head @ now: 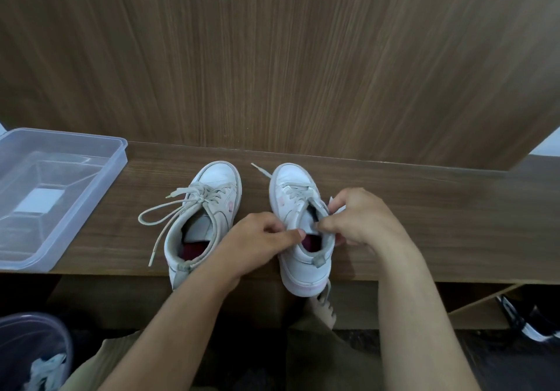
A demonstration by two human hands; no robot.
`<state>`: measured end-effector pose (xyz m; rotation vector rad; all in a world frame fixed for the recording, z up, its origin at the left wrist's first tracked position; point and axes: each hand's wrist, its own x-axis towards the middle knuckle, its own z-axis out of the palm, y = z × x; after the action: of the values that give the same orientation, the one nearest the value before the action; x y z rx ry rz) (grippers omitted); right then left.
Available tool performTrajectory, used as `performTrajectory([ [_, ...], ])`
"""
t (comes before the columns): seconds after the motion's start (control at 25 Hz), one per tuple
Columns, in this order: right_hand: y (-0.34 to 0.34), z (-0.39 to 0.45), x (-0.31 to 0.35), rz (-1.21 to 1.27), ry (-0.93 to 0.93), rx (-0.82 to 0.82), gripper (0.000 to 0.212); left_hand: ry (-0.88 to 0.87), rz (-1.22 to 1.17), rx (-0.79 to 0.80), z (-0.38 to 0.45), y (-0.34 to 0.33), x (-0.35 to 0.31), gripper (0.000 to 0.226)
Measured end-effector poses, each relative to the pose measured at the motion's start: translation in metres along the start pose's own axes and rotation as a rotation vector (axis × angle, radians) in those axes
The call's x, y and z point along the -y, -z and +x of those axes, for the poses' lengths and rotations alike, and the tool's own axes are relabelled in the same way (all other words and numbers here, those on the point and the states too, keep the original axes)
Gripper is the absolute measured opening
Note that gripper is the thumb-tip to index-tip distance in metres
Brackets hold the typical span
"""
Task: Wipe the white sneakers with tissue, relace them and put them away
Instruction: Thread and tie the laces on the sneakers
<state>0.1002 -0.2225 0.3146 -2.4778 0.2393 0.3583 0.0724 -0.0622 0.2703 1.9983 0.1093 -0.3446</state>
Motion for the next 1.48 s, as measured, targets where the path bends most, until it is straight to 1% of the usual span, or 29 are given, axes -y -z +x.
performTrajectory([
  [0.08, -0.005, -0.003, 0.005, 0.001, 0.001, -0.057, 0.018, -0.014, -0.103, 0.058, -0.003, 0.006, 0.000, 0.036],
  [0.16, -0.008, -0.003, 0.007, -0.015, 0.004, -0.165, 0.014, -0.030, -0.194, 0.019, -0.008, 0.013, -0.003, 0.039],
  [0.24, -0.005, -0.004, 0.009, -0.016, 0.020, -0.288, 0.013, 0.020, -0.395, -0.003, -0.012, 0.026, -0.009, 0.033],
  [0.28, -0.003, -0.003, 0.009, -0.012, 0.029, -0.329, 0.014, 0.036, -0.505, 0.006, -0.014, 0.035, -0.013, 0.030],
  [0.32, -0.001, -0.003, 0.009, -0.012, 0.035, -0.337, 0.016, 0.033, -0.597, 0.007, -0.017, 0.045, -0.016, 0.027],
  [0.36, -0.001, -0.004, 0.009, -0.013, 0.039, -0.300, 0.017, 0.012, -0.670, 0.002, -0.019, 0.055, -0.019, 0.023],
  [0.4, -0.001, -0.004, 0.010, -0.009, 0.041, -0.217, 0.017, -0.026, -0.739, -0.006, -0.021, 0.064, -0.021, 0.018],
  [0.48, -0.003, -0.006, 0.012, 0.031, 0.047, 0.011, 0.019, -0.110, -0.847, -0.003, -0.022, 0.075, -0.019, 0.014],
  [0.52, -0.002, -0.007, 0.012, 0.046, 0.043, 0.079, 0.020, -0.136, -0.879, 0.007, -0.022, 0.076, -0.017, 0.014],
  [0.56, 0.003, -0.007, 0.011, 0.046, 0.032, 0.088, 0.020, -0.147, -0.902, 0.021, -0.021, 0.076, -0.014, 0.014],
  [0.6, 0.008, -0.006, 0.009, 0.031, 0.013, 0.050, 0.018, -0.151, -0.919, 0.036, -0.021, 0.074, -0.012, 0.014],
  [0.64, 0.013, -0.005, 0.007, -0.002, -0.012, -0.034, 0.014, -0.152, -0.935, 0.045, -0.021, 0.073, -0.012, 0.014],
  [0.72, 0.017, -0.005, 0.005, -0.077, -0.061, -0.289, 0.011, -0.164, -0.985, 0.046, -0.022, 0.071, -0.015, 0.016],
  [0.76, 0.013, -0.005, 0.004, -0.099, -0.048, -0.404, 0.009, -0.170, -1.007, 0.039, -0.022, 0.070, -0.017, 0.017],
  [0.8, 0.007, -0.004, 0.004, -0.101, -0.004, -0.469, 0.006, -0.173, -1.017, 0.026, -0.022, 0.069, -0.018, 0.017],
  [0.88, -0.009, 0.003, 0.003, -0.023, 0.103, -0.457, 0.006, -0.170, -1.023, -0.014, -0.022, 0.067, -0.018, 0.016],
  [0.96, -0.018, 0.006, 0.006, 0.226, 0.149, -0.392, 0.013, -0.164, -1.029, -0.054, -0.022, 0.065, -0.018, 0.016],
  [1.0, -0.017, 0.006, 0.007, 0.366, 0.144, -0.394, 0.018, -0.162, -1.027, -0.071, -0.022, 0.065, -0.018, 0.017],
  [1.04, -0.015, 0.006, 0.007, 0.440, 0.138, -0.432, 0.023, -0.165, -1.024, -0.082, -0.022, 0.066, -0.019, 0.018],
  [1.08, -0.011, 0.005, 0.008, 0.456, 0.152, -0.481, 0.025, -0.170, -1.022, -0.086, -0.023, 0.067, -0.020, 0.018],
  [1.16, -0.005, 0.001, 0.007, 0.458, 0.239, -0.534, 0.024, -0.182, -1.020, -0.081, -0.023, 0.068, -0.021, 0.018],
  [1.2, -0.002, -0.001, 0.008, 0.438, 0.308, -0.552, 0.028, -0.185, -1.014, -0.077, -0.024, 0.068, -0.021, 0.019],
  [1.28, 0.004, -0.005, 0.010, 0.306, 0.472, -0.615, 0.041, -0.195, -0.992, -0.058, -0.025, 0.068, -0.022, 0.019],
  [1.36, 0.007, -0.007, 0.011, 0.229, 0.590, -0.639, 0.050, -0.211, -0.969, -0.047, -0.026, 0.067, -0.022, 0.015],
  [1.4, 0.008, -0.007, 0.010, 0.234, 0.615, -0.650, 0.050, -0.213, -0.944, -0.050, -0.024, 0.068, -0.019, 0.017],
  [1.48, 0.007, -0.007, 0.009, 0.250, 0.636, -0.721, 0.048, -0.167, -0.784, -0.127, -0.019, 0.069, -0.013, 0.041],
])
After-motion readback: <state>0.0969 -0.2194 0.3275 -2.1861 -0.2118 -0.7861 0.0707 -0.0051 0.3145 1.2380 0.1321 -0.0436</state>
